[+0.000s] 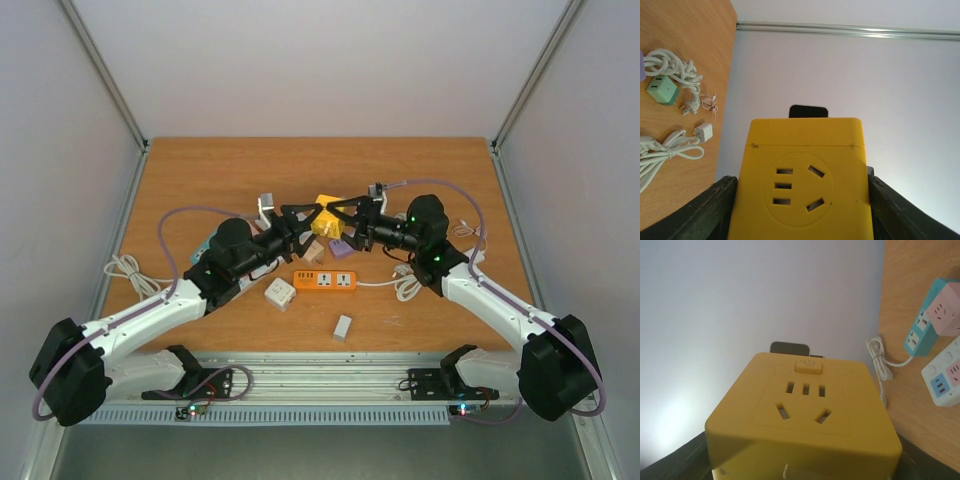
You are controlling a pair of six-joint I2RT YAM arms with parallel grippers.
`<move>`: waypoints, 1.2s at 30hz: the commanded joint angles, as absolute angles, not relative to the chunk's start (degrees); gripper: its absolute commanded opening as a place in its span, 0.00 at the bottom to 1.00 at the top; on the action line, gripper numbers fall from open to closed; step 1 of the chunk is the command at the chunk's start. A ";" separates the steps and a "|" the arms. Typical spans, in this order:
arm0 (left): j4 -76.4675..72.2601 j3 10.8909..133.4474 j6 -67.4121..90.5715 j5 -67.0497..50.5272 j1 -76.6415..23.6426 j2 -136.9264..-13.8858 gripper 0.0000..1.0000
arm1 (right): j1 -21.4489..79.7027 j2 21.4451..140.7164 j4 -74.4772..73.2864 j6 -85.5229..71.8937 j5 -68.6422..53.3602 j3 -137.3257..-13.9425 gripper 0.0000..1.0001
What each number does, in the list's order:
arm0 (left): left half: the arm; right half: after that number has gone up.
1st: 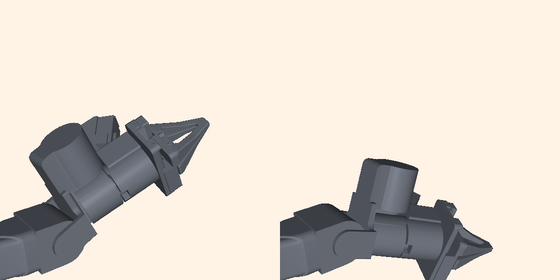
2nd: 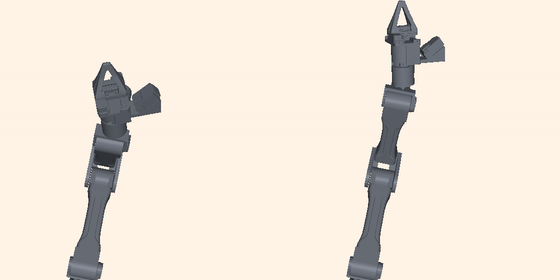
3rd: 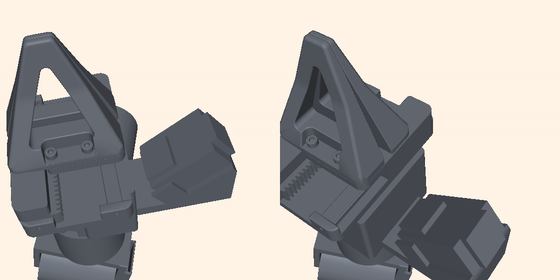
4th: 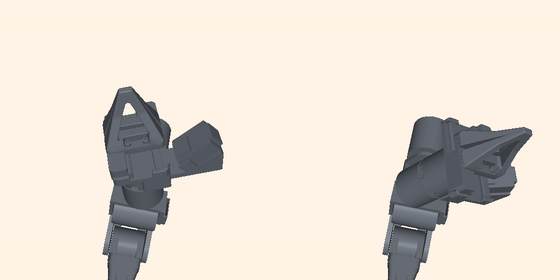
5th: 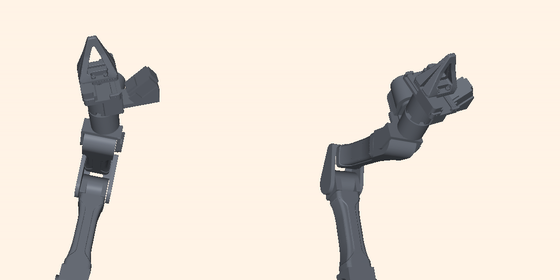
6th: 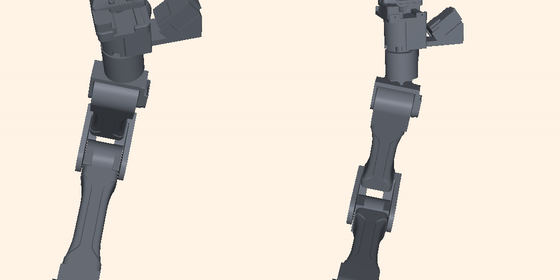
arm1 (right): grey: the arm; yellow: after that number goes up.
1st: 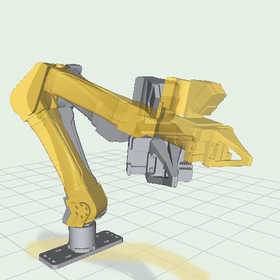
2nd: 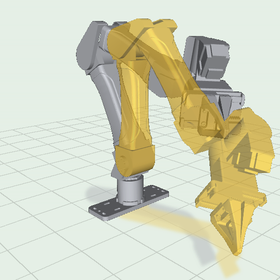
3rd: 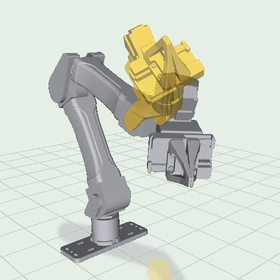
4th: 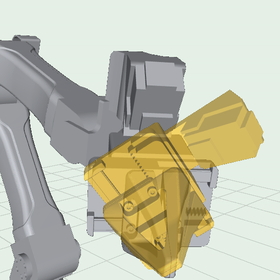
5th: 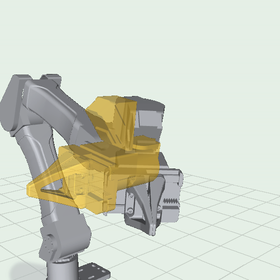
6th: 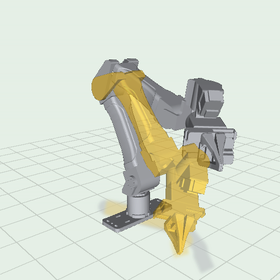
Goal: Insert the plug
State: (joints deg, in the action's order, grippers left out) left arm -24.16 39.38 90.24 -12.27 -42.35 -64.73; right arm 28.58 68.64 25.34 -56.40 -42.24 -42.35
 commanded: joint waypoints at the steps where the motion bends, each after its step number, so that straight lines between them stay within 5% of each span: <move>1: -29.82 40.39 85.54 -11.77 -42.69 -62.17 0.45 | 29.47 68.91 24.85 -52.89 -42.01 -44.95 0.70; 4: -26.30 41.39 80.10 -11.77 -42.04 -61.07 0.31 | 29.38 68.60 21.45 -50.29 -42.66 -46.93 0.79; 13: -12.20 45.82 62.95 -21.18 -34.83 -56.82 0.31 | 27.36 67.93 8.51 -33.91 -48.99 -54.70 0.97; 18: 4.48 56.11 45.35 -31.90 -33.08 -60.03 0.32 | 27.07 69.74 -21.43 -7.37 -49.86 -68.61 0.98; 24: 9.21 61.18 34.14 -39.19 -32.78 -63.92 0.31 | 27.07 71.18 -37.35 10.18 -48.15 -78.11 0.98; 36: 13.84 69.55 20.44 -48.84 -32.43 -68.90 0.32 | 27.07 65.84 -41.91 24.99 -46.00 -73.93 0.95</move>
